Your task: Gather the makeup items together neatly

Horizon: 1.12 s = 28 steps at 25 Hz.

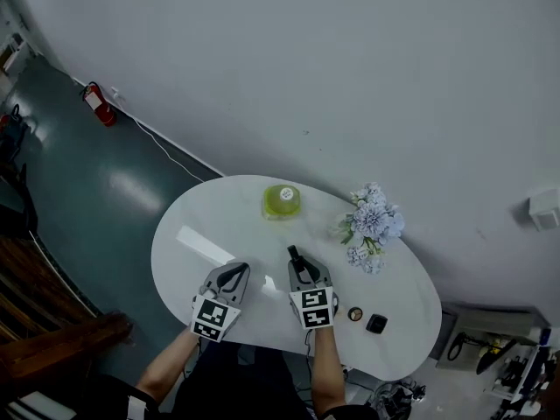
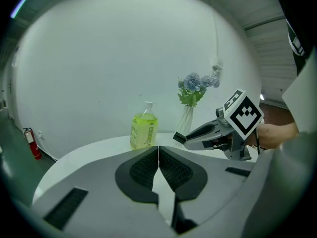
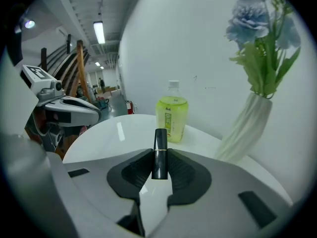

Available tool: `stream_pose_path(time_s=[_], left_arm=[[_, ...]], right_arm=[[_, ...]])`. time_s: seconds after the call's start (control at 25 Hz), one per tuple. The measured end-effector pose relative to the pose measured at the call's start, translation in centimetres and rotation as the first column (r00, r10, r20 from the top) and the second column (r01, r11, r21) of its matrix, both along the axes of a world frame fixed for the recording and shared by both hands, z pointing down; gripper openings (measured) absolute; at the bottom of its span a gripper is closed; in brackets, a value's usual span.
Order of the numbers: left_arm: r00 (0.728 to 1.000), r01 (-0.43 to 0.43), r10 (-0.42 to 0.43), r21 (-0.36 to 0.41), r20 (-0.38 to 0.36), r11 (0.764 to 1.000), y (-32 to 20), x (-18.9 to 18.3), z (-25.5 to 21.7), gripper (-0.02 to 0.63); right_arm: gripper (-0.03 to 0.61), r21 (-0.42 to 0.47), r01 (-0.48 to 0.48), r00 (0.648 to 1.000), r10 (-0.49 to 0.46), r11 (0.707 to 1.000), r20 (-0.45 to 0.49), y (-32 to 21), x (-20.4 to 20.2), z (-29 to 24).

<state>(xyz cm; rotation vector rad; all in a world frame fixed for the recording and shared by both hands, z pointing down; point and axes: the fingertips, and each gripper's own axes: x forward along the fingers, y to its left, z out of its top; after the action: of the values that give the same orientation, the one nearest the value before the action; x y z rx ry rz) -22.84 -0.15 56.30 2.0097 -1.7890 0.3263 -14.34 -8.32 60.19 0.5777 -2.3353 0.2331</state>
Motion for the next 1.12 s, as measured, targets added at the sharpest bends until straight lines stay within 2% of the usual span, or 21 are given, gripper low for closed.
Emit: stream_pose_path(time_s=[0.32,0.6,0.84,1.12], left_arm=[[0.994,-0.110,0.109,0.052,0.025,0.993,-1.5,6.9,-3.0,0.020],[0.975,-0.223,0.221,0.078,0.036,0.972,-2.5,14.3,-4.8,0.020],[0.949,-0.314,0.312,0.088,0.037,0.945,-2.9,21.1,-5.3,0.020],[0.910,-0.414,0.413,0.086,0.036,0.906,-2.9,28.4,-4.8,0.020]], right_arm=[[0.110,0.033,-0.141,0.989,0.140,0.989,0.050,0.6,8.8,-3.7],[0.110,0.057,-0.276,0.960,0.272,0.960,0.061,1.0,17.8,-5.3],[0.110,0.072,-0.390,0.920,0.387,0.918,0.060,1.5,25.7,-5.6],[0.110,0.069,-0.513,0.858,0.511,0.855,0.053,2.7,34.4,-4.8]])
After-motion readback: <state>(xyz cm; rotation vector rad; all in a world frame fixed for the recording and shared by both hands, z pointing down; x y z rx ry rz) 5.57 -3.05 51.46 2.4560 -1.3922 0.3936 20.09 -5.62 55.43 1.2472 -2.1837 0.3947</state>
